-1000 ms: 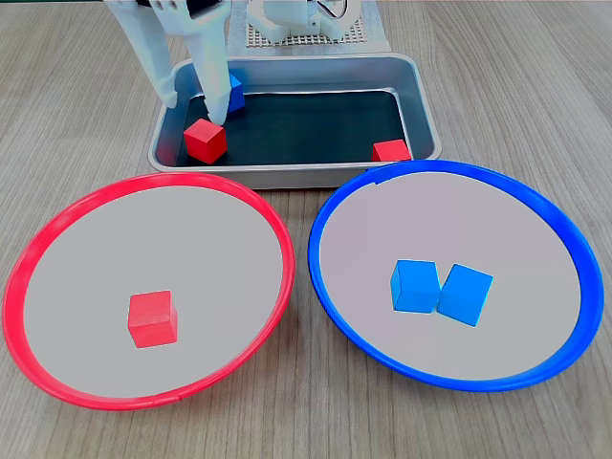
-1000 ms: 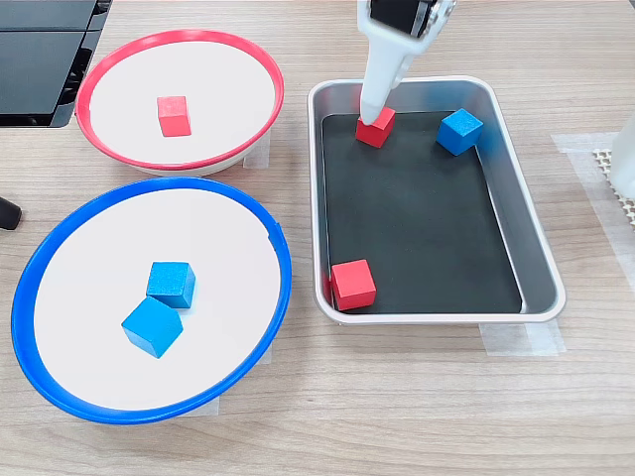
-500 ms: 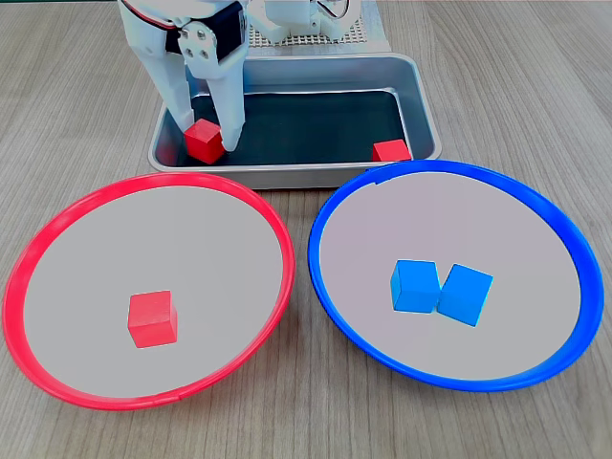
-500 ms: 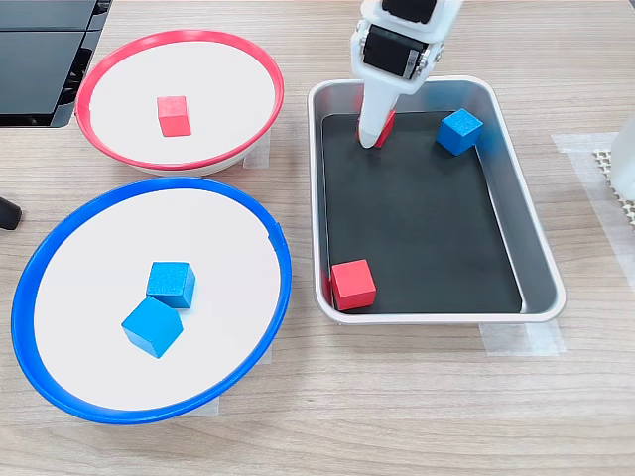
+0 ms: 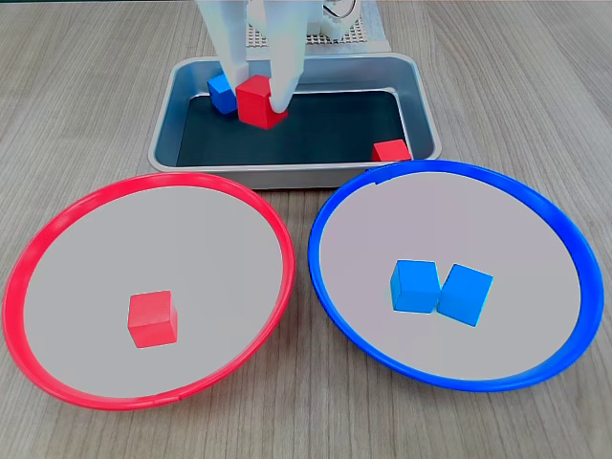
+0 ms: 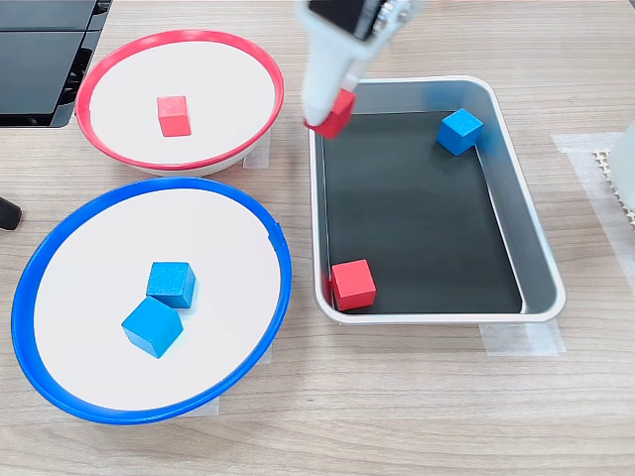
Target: Move six blocks tray to matching dishes
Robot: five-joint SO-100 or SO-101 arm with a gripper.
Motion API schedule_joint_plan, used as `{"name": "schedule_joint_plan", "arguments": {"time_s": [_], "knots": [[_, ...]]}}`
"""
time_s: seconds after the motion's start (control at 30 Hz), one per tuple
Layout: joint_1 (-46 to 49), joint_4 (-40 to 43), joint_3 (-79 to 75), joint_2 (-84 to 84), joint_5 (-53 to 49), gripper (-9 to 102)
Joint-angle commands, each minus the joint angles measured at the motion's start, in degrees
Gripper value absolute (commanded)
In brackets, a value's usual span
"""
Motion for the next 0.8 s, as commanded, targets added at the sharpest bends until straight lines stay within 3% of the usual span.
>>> {"name": "schedule_joint_plan", "arguments": {"time_s": [0.0,0.2,0.4,0.53,0.63,0.67,0.77], "knots": [[-0.2,-3.0,-12.7,-3.4,10.0,0],[5.2,-15.6,-17.3,-12.6,9.5,2],[8.4,-18.7,-14.0,-15.6,7.8,16],[8.7,-18.4,-12.1,-14.6,8.3,21],[8.3,-16.9,-11.8,-13.5,5.4,7],[8.2,-14.3,-11.8,-12.8,2.5,1],[9.1,-1.1,-11.3,-10.1,-7.2,0]]}}
